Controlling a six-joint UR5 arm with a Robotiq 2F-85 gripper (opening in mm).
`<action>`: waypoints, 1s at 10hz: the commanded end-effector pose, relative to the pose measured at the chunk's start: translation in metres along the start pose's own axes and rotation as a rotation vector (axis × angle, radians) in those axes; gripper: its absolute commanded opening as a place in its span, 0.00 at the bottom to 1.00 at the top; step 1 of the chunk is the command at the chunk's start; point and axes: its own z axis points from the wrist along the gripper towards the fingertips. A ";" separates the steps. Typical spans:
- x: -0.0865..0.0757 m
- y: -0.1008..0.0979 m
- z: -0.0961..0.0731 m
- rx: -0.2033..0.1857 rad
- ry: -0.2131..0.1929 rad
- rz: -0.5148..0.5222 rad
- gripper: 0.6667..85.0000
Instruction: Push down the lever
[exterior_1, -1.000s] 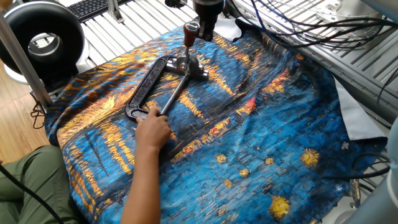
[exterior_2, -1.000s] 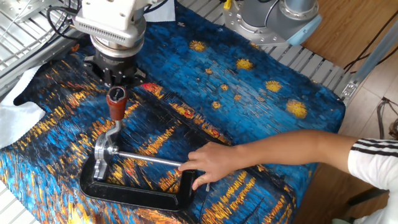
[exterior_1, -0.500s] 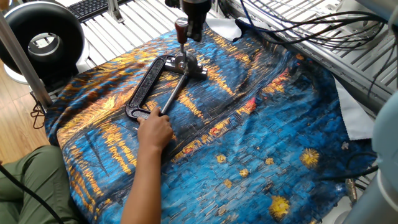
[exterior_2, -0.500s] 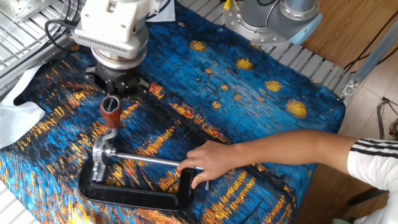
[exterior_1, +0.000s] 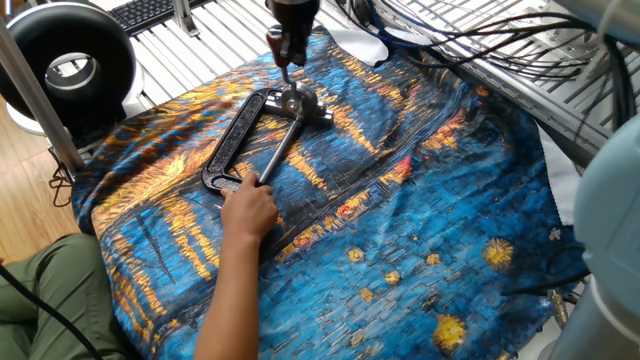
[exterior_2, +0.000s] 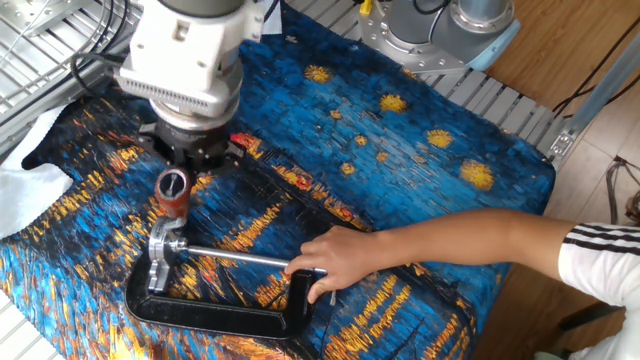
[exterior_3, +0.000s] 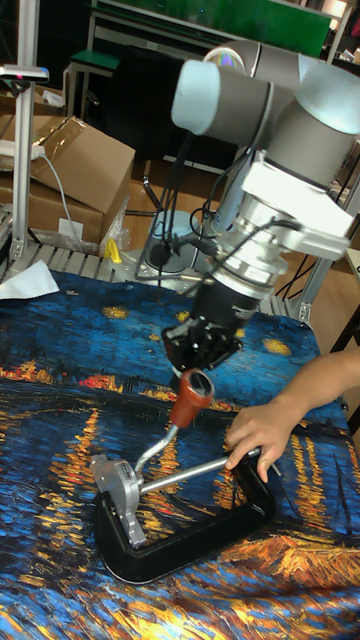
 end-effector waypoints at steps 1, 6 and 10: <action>-0.031 0.002 0.001 0.023 -0.052 -0.035 0.00; -0.067 0.004 0.015 0.049 -0.128 -0.082 0.00; -0.100 0.006 0.026 0.070 -0.224 -0.130 0.00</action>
